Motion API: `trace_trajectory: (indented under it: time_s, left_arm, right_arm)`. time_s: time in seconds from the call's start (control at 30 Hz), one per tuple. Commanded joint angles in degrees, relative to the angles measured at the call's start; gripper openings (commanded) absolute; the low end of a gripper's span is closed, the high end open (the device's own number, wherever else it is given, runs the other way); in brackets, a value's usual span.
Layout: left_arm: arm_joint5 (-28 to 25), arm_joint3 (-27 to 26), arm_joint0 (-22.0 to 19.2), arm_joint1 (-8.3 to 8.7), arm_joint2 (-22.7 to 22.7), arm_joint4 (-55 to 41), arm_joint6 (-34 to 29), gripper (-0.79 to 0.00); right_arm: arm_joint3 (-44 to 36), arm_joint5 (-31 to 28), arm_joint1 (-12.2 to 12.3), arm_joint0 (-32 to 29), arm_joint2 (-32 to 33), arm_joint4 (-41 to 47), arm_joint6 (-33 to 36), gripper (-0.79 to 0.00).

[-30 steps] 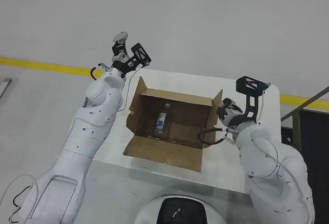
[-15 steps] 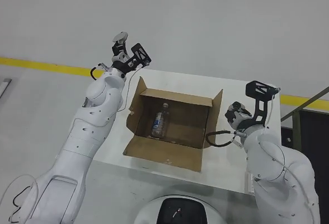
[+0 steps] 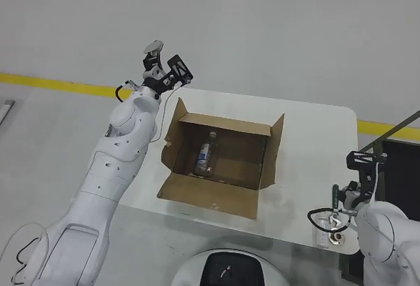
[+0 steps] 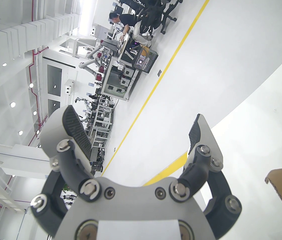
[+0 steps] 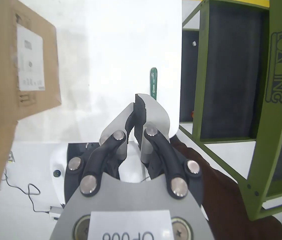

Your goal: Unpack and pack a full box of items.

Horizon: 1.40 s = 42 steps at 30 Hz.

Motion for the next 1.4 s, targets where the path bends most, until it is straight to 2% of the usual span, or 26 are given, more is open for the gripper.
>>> trace_trajectory:
  time_s: [0.0,0.23,0.5,0.7,0.77,0.87,1.17,1.3,1.37]
  left_arm:
    - [0.0,0.0,0.0,0.0,0.0,0.0,0.0,0.0]
    - [0.02,-3.48,3.68,0.95,-0.99,4.06,0.32,0.0]
    - [-0.28,-13.18,11.98,3.1,-4.35,12.4,-0.7,0.0]
    - [-2.49,-19.54,16.05,3.89,-7.13,14.02,-4.78,0.0]
    - [-2.49,-19.54,16.05,3.89,-7.13,14.02,-4.78,0.0]
    - [-2.49,-19.54,16.05,3.89,-7.13,14.02,-4.78,0.0]
    - [-2.49,-19.54,16.05,3.89,-7.13,14.02,-4.78,0.0]
    - [-2.49,-19.54,16.05,3.89,-7.13,14.02,-4.78,0.0]
    - [-2.49,-19.54,16.05,3.89,-7.13,14.02,-4.78,0.0]
  right_arm:
    - [0.02,-0.48,0.01,-0.63,0.14,0.15,-0.01,-0.785]
    - [0.02,-0.48,0.01,-0.63,0.14,0.15,-0.01,-0.785]
    - [2.4,-1.03,-0.03,-2.12,0.51,1.9,-1.63,-0.785]
    - [7.92,-6.2,0.32,-5.28,4.03,6.51,-0.01,-0.785]
    - [10.29,-9.63,0.63,-6.72,4.75,7.6,-0.01,-0.785]
    - [11.83,-10.83,0.89,-7.28,5.4,7.83,-0.01,-0.785]
    - [11.93,-10.94,1.06,-7.26,5.83,6.28,-0.01,-0.785]
    - [15.4,-12.67,1.17,-8.56,5.0,5.77,-4.04,-0.785]
    - [16.45,-13.2,1.22,-8.61,4.65,5.99,-4.31,-0.591]
